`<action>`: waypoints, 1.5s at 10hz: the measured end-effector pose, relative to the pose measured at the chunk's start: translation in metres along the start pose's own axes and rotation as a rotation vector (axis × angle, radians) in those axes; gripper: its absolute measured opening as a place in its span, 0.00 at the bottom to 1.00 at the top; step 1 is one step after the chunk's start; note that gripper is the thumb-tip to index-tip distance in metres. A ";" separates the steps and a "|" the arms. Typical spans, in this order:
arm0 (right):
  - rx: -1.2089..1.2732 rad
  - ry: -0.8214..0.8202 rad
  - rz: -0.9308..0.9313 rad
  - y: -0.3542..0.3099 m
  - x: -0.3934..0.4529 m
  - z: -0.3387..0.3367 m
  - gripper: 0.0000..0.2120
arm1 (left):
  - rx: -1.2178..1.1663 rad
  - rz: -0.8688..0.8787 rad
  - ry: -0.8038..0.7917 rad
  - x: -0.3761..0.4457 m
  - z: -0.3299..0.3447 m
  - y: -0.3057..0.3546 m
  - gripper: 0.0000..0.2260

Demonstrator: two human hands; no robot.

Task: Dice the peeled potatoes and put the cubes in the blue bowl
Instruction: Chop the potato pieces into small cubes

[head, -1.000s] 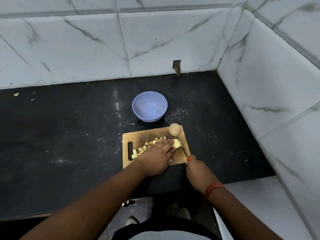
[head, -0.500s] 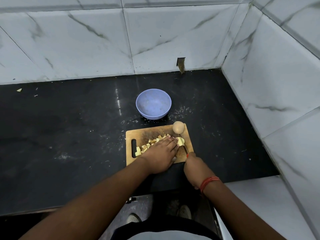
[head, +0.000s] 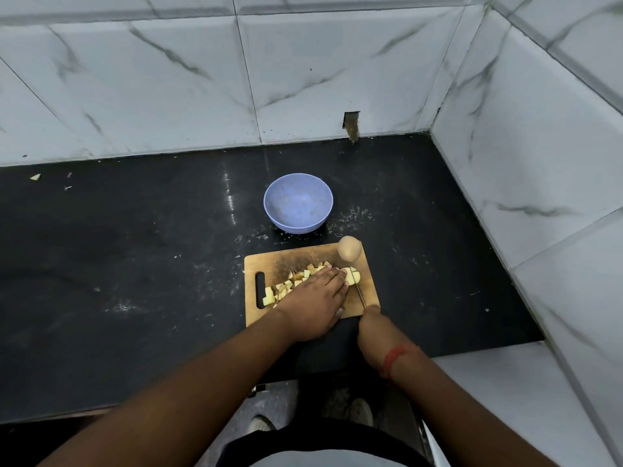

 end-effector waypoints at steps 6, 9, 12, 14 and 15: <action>0.156 0.080 0.052 0.006 -0.015 -0.010 0.06 | -0.025 -0.028 0.100 -0.012 -0.008 -0.007 0.26; -0.043 0.055 0.072 0.002 -0.007 -0.004 0.14 | -0.009 0.017 0.095 -0.010 -0.003 -0.007 0.26; 0.021 -0.026 0.019 -0.005 0.006 0.000 0.18 | -0.038 0.009 0.102 -0.009 -0.006 -0.006 0.26; -0.057 -0.037 -0.040 -0.017 0.009 -0.006 0.18 | -0.067 0.001 0.122 -0.010 -0.009 -0.007 0.26; -0.094 -0.020 -0.058 -0.024 0.009 -0.019 0.17 | -0.074 -0.003 0.113 -0.010 -0.008 -0.007 0.26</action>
Point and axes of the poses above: each hand's wrist, its own x-axis towards the middle knuckle, its own z-axis out of the palm, y = z × x, the point moved 9 cm from there along x, towards the middle knuckle, and after that the axes turned 10 degrees about -y, right-handed, at the moved point
